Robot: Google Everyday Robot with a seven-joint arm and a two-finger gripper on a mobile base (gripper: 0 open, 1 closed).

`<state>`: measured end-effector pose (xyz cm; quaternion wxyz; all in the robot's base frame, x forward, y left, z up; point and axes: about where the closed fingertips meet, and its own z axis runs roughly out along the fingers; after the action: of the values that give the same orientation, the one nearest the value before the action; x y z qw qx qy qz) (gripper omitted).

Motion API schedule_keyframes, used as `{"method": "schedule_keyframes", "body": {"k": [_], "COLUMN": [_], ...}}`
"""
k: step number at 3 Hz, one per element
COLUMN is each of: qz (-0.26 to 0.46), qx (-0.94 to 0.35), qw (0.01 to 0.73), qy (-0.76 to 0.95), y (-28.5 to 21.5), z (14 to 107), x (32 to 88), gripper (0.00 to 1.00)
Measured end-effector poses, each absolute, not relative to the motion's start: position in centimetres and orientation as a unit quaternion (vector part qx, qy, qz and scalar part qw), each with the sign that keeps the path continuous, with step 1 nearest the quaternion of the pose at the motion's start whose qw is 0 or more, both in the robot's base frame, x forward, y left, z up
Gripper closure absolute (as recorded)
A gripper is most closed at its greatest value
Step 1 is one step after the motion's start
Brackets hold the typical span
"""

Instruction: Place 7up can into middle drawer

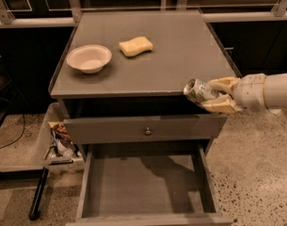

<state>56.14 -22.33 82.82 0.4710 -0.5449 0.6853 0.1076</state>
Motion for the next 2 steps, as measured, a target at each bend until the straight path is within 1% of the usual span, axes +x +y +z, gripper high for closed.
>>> {"method": "schedule_keyframes", "body": {"k": [1, 2], "qz": [0.065, 0.029], "qx": [-0.549, -0.546], "qw": [0.432, 0.428], "qy": [0.712, 0.72], "y": [-22.36, -22.83], "z": [78.9, 78.36], "x": [56.65, 57.07], "gripper": [1.0, 1.0]}}
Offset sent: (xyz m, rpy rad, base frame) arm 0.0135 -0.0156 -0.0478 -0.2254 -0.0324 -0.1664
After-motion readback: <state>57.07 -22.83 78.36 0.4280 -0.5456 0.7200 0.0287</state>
